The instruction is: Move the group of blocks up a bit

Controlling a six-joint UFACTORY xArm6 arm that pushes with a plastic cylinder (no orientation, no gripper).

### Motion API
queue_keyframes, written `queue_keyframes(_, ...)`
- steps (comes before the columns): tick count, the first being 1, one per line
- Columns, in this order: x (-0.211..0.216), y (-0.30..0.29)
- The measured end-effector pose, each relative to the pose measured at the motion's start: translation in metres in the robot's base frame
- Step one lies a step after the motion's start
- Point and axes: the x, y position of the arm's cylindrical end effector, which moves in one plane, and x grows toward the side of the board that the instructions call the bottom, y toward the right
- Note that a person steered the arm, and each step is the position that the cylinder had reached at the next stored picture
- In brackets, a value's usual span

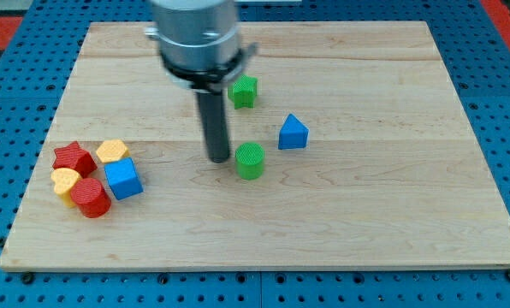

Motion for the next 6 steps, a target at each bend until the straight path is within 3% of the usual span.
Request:
queue_keyframes(1,0.015,0.082)
queue_keyframes(2,0.022,0.097)
queue_keyframes(4,0.082,0.033)
queue_keyframes(5,0.119,-0.061)
queue_keyframes(6,0.109,-0.167)
